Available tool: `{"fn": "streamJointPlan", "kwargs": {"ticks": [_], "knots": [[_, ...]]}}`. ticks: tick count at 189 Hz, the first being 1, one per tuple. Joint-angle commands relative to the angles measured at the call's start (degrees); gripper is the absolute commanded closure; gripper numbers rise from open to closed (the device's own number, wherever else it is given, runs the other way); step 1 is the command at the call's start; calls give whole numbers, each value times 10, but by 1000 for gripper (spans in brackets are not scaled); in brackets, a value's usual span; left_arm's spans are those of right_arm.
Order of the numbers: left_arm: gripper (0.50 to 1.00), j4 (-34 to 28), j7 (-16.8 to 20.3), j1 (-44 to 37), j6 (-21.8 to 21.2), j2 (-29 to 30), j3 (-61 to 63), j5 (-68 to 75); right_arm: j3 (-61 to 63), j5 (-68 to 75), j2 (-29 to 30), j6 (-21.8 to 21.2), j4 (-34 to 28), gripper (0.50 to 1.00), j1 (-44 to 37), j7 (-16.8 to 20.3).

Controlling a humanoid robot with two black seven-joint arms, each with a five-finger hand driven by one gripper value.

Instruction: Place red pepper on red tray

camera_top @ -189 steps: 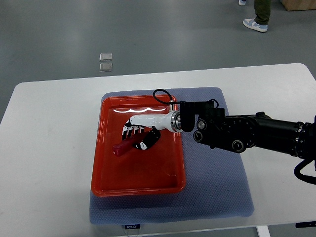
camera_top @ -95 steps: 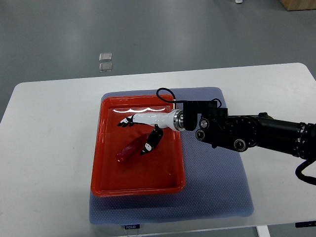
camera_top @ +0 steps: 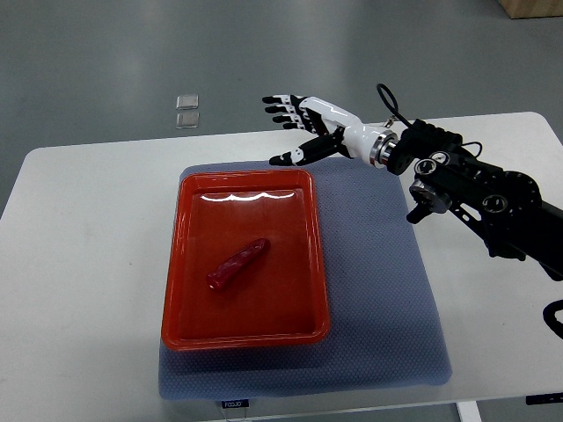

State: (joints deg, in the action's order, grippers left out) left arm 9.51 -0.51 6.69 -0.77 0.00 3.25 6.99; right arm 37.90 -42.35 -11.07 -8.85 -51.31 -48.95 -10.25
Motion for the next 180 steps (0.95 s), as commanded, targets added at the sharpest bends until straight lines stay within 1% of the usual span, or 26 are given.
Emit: {"fn": "streamJointPlan", "kwargs": {"ticks": [1,4,14,15,29,38,39,43,62,73,93,105,180], "knots": [[500,0,0,0,0,0,0,0,104,97,7,-9,2,593,54,-2],[500,0,0,0,0,0,0,0,124,114,11,-9,5,593,67,-3],[500,0,0,0,0,0,0,0,124,114,11,-9,5,593,67,-3],[500,0,0,0,0,0,0,0,163,148,32,-8,19,593,90,-9],[500,0,0,0,0,0,0,0,200,184,61,-10,52,593,114,-23],[500,0,0,0,0,0,0,0,200,184,62,-10,53,593,114,-23],[500,1,0,0,0,0,0,0,216,213,68,-10,74,593,119,-36],[500,1,-1,0,0,0,0,0,220,228,69,-11,83,593,119,-40],[500,0,0,0,0,0,0,0,222,303,69,-20,112,591,128,-41],[500,1,0,0,0,0,0,0,220,330,69,-25,116,591,133,-40],[500,1,0,0,1,0,0,0,220,357,69,-62,118,591,141,-40],[500,1,0,0,0,0,0,0,222,358,69,-76,118,591,143,-40],[500,6,0,1,0,0,1,0,220,357,68,-75,118,591,146,-42]]}}
